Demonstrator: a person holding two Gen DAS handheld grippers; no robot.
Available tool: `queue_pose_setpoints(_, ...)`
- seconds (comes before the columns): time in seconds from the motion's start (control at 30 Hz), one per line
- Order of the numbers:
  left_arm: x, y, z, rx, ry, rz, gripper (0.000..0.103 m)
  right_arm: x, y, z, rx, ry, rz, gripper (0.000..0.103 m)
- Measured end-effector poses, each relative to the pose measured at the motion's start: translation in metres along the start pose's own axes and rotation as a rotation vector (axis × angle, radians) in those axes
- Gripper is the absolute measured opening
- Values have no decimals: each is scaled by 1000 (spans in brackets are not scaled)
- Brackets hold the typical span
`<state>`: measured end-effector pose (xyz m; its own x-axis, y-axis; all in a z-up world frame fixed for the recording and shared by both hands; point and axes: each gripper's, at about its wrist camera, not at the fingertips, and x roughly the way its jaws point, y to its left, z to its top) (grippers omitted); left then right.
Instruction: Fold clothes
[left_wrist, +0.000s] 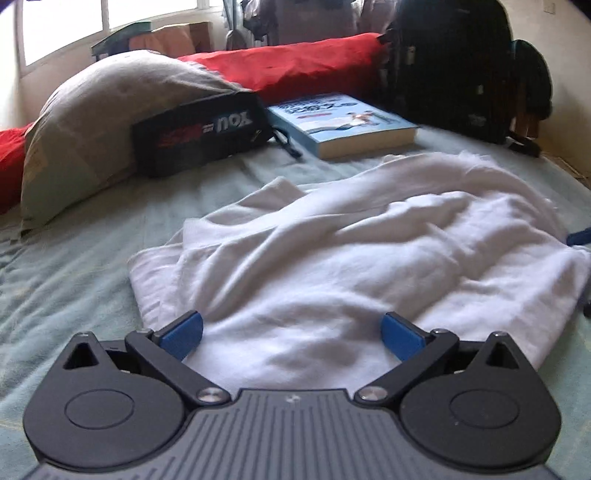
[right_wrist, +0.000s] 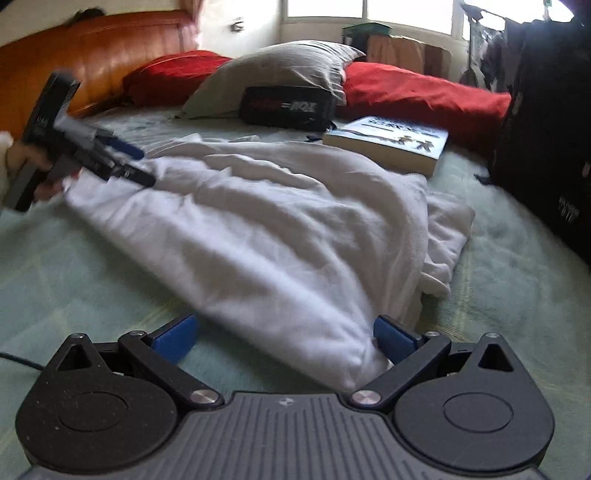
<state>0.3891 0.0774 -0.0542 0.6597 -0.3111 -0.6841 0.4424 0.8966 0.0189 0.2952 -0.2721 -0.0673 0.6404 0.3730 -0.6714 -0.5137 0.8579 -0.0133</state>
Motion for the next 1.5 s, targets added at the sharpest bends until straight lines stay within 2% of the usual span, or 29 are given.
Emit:
queue_pose_setpoints(0.07, -6, -3, 6, 17, -38, -47, 102, -5, -5, 12, 18, -16, 6, 103)
queue_pose_setpoints(0.2, 6, -3, 27, -63, -83, -147, 102, -2, -22, 40, 94, -100, 15, 103)
queue_pose_setpoints(0.27, 26, 3, 35, -112, -74, -148, 102, 3, -28, 49, 137, -132, 25, 103)
queue_pose_setpoints(0.37, 60, 24, 37, -208, -41, -104, 102, 13, -31, 50, 165, -137, 35, 103)
queue_pose_setpoints(0.47, 62, 35, 39, -262, -42, -87, 102, 18, -33, 45, 166, -106, 14, 103)
queue_pose_setpoints(0.57, 41, 28, 45, -230, -57, -71, 102, 16, -38, 43, 170, -103, 5, 103)
queue_pose_setpoints(0.67, 22, 15, 45, -155, -66, -137, 102, 18, -39, 52, 160, -132, 21, 103)
queue_pose_setpoints(0.77, 16, 8, 35, -89, -42, -164, 102, 27, -35, 60, 120, -145, 52, 103)
queue_pose_setpoints(0.83, 18, 10, 25, -88, -5, -132, 102, 42, -40, 60, 118, -116, 60, 103)
queue_pose_setpoints(0.9, 20, 19, 11, -102, 31, -87, 102, 57, -51, 55, 143, -68, 23, 102)
queue_pose_setpoints(0.93, 16, 22, 6, -103, 29, -65, 102, 59, -59, 51, 178, -57, 16, 97)
queue_pose_setpoints(1.0, 6, 27, 2, -115, 34, -31, 102, 50, -69, 47, 235, -73, 27, 95)
queue_pose_setpoints(1.07, -11, 25, -1, -104, 10, -35, 102, 32, -67, 50, 258, -93, 13, 95)
queue_pose_setpoints(1.13, -26, 14, -2, -36, -9, -6, 102, 14, -56, 53, 217, -107, -9, 95)
queue_pose_setpoints(1.2, -41, -6, -7, 75, -23, 31, 102, 2, -37, 55, 133, -94, -42, 95)
queue_pose_setpoints(1.37, -71, -66, -40, 479, -46, 110, 102, -15, 18, 36, -205, -6, -208, 97)
queue_pose_setpoints(1.47, -71, -87, -70, 701, -19, 269, 102, -16, 39, 13, -390, 64, -328, 97)
queue_pose_setpoints(1.5, -69, -90, -76, 748, -13, 311, 102, -16, 44, 5, -449, 90, -365, 97)
